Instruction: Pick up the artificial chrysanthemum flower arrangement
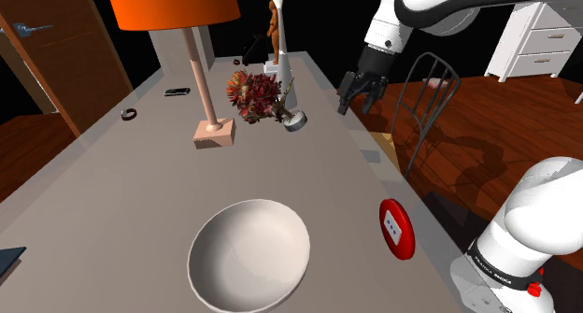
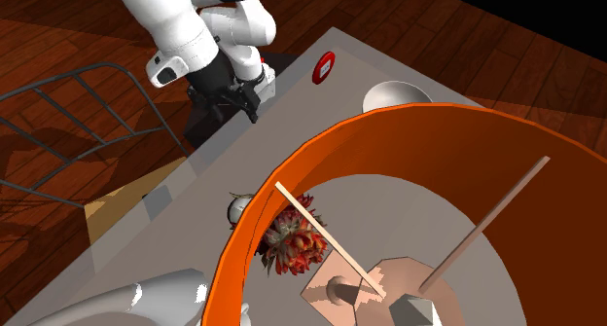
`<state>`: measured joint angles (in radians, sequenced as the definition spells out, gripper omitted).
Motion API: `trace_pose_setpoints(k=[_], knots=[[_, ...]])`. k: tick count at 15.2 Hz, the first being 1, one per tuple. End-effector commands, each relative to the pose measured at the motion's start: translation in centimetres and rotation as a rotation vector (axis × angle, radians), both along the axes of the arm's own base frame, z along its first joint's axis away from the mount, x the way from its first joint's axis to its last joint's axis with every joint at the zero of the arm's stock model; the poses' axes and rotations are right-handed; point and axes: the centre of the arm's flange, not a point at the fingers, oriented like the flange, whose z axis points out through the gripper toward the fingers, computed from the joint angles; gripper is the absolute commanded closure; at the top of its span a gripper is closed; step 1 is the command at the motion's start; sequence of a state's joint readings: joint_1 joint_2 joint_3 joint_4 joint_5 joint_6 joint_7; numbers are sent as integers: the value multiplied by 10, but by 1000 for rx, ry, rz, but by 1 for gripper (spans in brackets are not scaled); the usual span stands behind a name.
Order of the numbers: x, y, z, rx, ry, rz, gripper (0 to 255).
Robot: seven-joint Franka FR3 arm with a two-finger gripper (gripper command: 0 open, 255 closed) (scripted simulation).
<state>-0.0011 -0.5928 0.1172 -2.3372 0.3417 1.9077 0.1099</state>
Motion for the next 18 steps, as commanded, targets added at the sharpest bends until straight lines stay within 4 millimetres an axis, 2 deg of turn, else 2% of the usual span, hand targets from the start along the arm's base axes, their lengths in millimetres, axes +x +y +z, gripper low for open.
trace_pose_setpoints(k=[1, 8, 16, 18], knots=[[14, 9, 0, 37, -49, -43, 0], [68, 28, 15, 160, -210, -182, 0], [127, 37, 44, 301, -393, -341, 0], [128, 37, 40, 304, -397, -345, 0]])
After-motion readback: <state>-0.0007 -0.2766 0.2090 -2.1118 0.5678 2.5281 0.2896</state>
